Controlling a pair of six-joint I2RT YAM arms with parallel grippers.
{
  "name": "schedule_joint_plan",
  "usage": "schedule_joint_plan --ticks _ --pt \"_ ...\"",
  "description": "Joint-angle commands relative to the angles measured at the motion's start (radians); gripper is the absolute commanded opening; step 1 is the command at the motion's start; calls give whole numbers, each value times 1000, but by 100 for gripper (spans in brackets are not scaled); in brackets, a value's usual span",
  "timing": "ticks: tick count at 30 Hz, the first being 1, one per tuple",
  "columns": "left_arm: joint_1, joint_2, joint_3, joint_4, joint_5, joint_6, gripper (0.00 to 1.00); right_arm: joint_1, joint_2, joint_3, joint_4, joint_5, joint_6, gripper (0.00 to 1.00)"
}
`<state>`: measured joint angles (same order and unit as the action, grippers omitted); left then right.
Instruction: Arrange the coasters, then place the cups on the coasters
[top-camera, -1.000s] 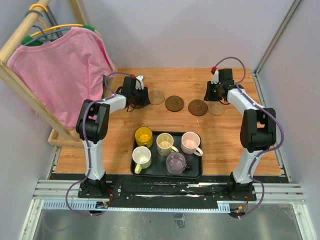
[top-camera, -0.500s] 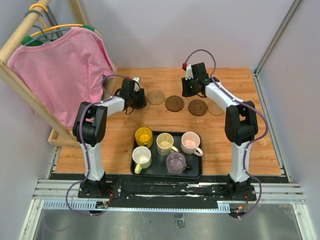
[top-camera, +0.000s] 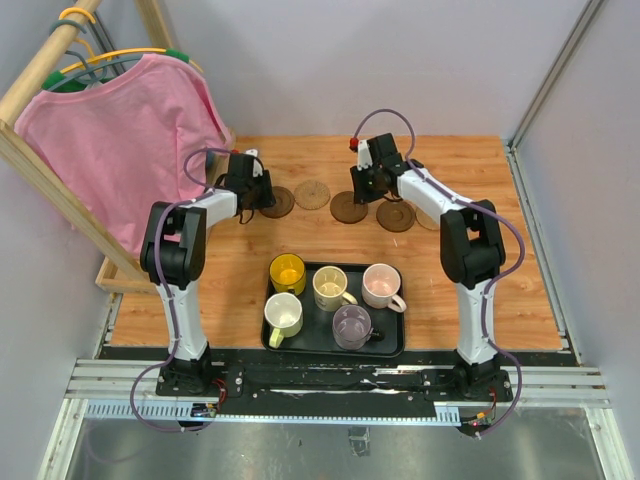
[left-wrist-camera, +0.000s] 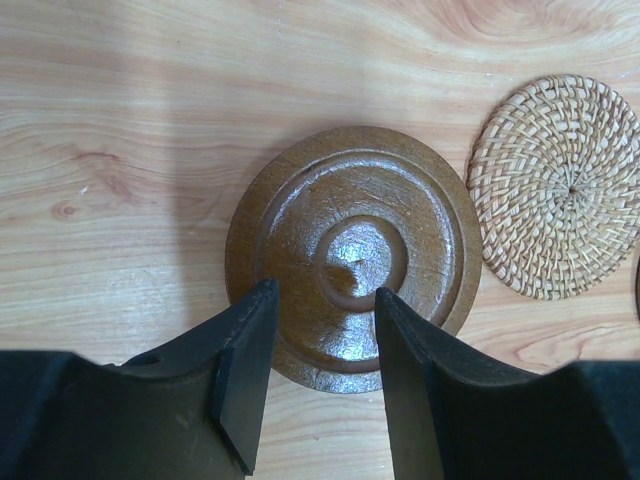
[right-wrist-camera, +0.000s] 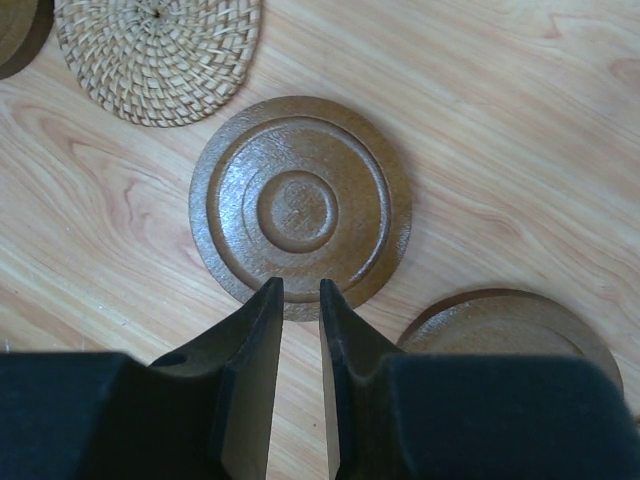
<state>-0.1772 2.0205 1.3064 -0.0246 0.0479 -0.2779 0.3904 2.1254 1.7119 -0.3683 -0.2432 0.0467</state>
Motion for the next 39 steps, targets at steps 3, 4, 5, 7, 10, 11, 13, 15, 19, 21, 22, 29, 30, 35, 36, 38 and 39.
schedule_joint_plan --ticks 3,4,5,7,10,11,13,15,19,21,22,29,30,35,36,38,39 --pt "16 41 30 -41 -69 6 49 29 40 78 -17 -34 -18 23" --pt "19 41 30 -41 -75 3 49 32 46 88 -17 -40 -19 23" --pt "22 39 28 -39 -77 1 49 36 54 98 -18 -44 -19 23" --pt "27 32 18 -25 -79 -2 49 46 71 122 -15 -54 -18 23" --pt "30 16 9 -9 -81 -5 49 61 108 175 -9 -64 -14 23" --pt "31 14 9 -9 -80 -3 49 66 122 194 -6 -65 -12 23" --pt "31 8 10 -9 -70 -3 49 75 154 232 -2 -65 -9 23" --pt "31 0 4 5 -41 -1 49 81 178 256 16 -72 -4 24" --pt "31 -25 -29 65 45 -12 50 87 226 287 82 -103 25 24" --pt "31 -38 -46 98 93 -20 51 87 252 313 98 -129 42 25" --pt "31 -44 -51 111 114 -22 51 87 267 329 105 -148 50 25" --pt "30 -91 -88 161 192 -48 52 91 341 414 179 -248 109 25" --pt "30 -99 -94 167 199 -49 52 91 350 428 187 -260 114 26" --pt "30 -140 -130 188 201 -45 53 94 406 501 198 -304 144 27" --pt "30 -148 -135 190 199 -44 53 95 414 510 196 -307 151 27" --pt "30 -157 -142 189 196 -44 53 96 429 524 185 -311 164 28" --pt "30 -161 -144 188 197 -44 53 96 436 528 177 -315 168 28"
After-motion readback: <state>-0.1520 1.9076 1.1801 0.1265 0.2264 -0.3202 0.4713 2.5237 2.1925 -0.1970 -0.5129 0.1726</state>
